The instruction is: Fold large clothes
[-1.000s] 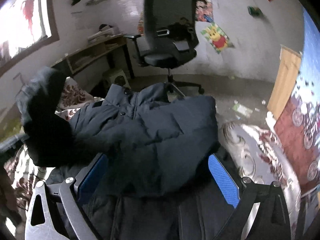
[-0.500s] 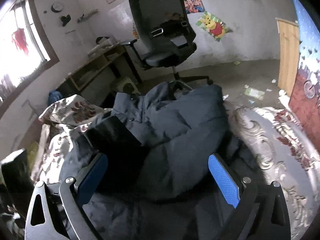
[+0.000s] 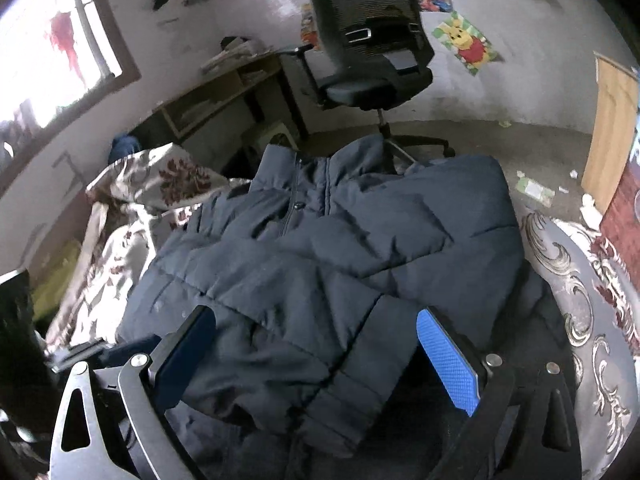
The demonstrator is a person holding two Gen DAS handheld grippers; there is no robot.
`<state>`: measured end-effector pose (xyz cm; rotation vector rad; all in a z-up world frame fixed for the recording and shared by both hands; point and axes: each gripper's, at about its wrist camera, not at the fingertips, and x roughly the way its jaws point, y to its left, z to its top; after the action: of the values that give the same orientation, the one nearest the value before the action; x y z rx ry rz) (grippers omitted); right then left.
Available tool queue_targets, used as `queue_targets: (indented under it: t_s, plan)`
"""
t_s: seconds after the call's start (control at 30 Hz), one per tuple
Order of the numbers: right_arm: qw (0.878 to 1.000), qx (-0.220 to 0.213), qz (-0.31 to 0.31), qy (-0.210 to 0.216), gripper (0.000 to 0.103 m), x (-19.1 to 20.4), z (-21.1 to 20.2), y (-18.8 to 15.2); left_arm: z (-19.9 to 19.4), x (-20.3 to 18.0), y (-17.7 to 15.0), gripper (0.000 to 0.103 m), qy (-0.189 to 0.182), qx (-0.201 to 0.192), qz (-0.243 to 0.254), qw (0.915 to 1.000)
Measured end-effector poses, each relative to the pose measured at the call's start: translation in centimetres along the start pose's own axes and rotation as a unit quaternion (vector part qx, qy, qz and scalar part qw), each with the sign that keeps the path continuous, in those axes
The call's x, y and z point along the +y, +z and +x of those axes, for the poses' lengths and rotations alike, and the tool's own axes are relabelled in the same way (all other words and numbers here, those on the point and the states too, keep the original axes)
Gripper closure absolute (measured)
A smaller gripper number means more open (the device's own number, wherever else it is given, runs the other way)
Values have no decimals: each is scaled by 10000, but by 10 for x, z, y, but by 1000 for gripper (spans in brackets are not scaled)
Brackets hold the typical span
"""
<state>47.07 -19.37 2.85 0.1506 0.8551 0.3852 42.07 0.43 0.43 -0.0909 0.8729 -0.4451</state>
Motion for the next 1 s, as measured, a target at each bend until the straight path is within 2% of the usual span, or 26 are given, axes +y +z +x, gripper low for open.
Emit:
queue_targets:
  t_s: [0.07, 0.13, 0.2, 0.27, 0.37, 0.43, 0.57, 0.8, 0.93, 1.0]
  plan:
    - [9999, 66, -63, -92, 1, 3, 5, -2, -6, 9, -3, 44, 93, -57, -88, 9999]
    - [9995, 122, -86, -275, 1, 3, 11, -5, -13, 19, -4, 36, 263, -197, -211, 9992]
    - [9980, 179, -93, -602, 1, 1, 15, -9, -15, 28, -5, 36, 437, -257, -294, 9983]
    - [9961, 213, -115, -853, 1, -4, 18, -15, -16, 40, -5, 36, 841, -271, -400, 9953]
    - [9928, 335, -302, -1108, 1, -4, 24, -23, -13, 57, -5, 36, 1369, -178, -561, 9888]
    - [9916, 391, -383, -1172, 1, -5, 26, -27, -12, 68, -6, 36, 1561, -137, -672, 9854]
    - [9919, 520, -266, -1130, 1, -11, 33, -33, -11, 85, -9, 36, 1777, -54, -784, 9809]
    - [9957, 540, 309, -682, 3, -26, 35, -40, -13, 88, -13, 36, 1937, -30, -660, 9788]
    - [9959, 539, 643, -351, 26, -29, 29, -43, -14, 96, -13, 36, 1963, -4, -722, 9779]
    - [9957, 548, 708, -224, 32, -27, 27, -43, -12, 96, -14, 36, 1961, 15, -712, 9780]
